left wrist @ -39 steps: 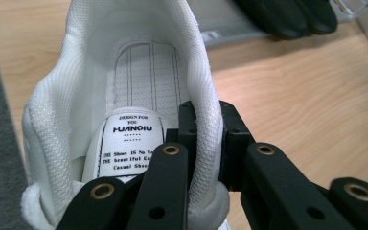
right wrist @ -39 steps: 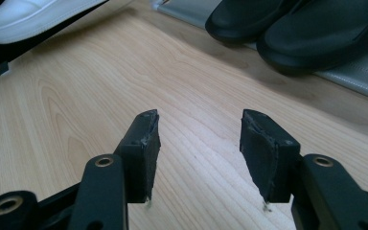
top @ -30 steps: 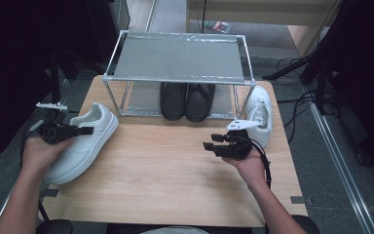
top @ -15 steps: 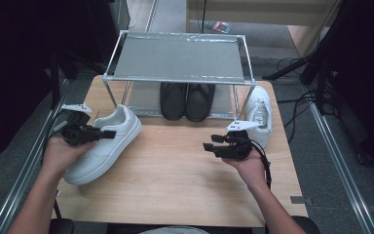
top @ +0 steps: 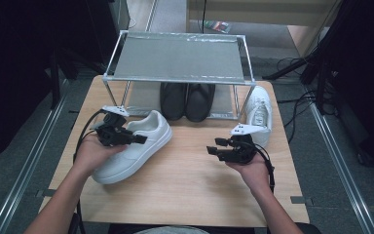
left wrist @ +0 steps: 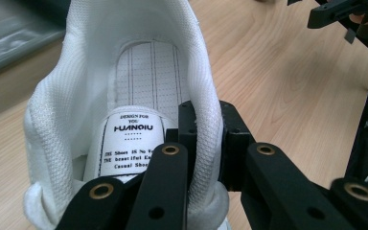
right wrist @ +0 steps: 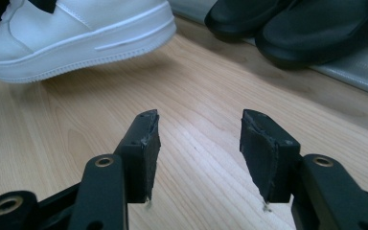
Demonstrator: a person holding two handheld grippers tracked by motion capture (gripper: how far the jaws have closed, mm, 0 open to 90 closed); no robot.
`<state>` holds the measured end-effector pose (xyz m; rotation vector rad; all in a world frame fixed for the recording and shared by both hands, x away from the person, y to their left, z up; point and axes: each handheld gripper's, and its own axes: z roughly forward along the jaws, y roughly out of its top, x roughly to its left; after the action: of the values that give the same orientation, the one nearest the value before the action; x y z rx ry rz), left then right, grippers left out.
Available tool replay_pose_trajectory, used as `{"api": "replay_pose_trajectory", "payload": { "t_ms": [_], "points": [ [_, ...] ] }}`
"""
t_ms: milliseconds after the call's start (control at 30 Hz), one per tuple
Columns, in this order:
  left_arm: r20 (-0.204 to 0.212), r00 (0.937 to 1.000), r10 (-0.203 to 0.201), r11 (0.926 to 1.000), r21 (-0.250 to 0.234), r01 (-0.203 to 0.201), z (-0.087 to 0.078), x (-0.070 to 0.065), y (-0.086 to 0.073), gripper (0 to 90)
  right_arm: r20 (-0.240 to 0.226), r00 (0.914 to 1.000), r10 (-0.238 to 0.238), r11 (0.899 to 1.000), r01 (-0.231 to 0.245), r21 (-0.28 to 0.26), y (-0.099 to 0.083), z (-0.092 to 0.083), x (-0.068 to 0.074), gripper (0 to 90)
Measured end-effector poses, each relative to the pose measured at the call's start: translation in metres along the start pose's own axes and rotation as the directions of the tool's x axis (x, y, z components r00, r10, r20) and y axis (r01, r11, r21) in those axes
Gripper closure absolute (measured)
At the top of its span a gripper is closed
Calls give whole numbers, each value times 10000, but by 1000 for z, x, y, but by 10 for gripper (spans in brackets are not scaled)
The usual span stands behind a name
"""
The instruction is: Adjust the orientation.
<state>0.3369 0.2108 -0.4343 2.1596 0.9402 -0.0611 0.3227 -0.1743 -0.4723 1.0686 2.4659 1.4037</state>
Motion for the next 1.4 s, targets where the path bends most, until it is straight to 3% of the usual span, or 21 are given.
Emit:
{"api": "replay_pose_trajectory", "payload": {
  "t_ms": [167,500,767,1067,1133,1200,1333,1400],
  "points": [
    [414,9979,489,9985,219,-499,21,-15,14,836,133,9999,81,10000,-81,-6,-5,-5,1,498],
    [1091,9885,1046,9931,415,-1096,61,-45,30,833,434,9987,283,9996,-280,-80,-15,-16,1,499],
    [1173,9797,1626,9838,563,-1701,93,-67,35,830,561,9981,269,9996,-268,-41,-19,-18,3,499],
    [1353,9730,1868,9729,1120,-2024,120,-76,30,826,514,9985,176,9998,-179,55,-19,-14,5,499],
    [1425,9724,1848,9743,1030,-2002,122,-76,29,822,505,9986,167,9998,-171,72,-19,-14,6,499],
    [1515,9767,1519,9812,959,-1675,121,-71,29,815,473,9988,126,9999,-130,84,-19,-13,6,500],
    [1355,9782,1571,9804,978,-1710,120,-72,29,789,436,9990,73,9999,-80,141,-19,-10,6,500],
    [1390,9793,1474,9833,860,-1602,116,-71,30,735,418,9991,69,9998,-76,165,-19,-10,7,500]
  ]
}}
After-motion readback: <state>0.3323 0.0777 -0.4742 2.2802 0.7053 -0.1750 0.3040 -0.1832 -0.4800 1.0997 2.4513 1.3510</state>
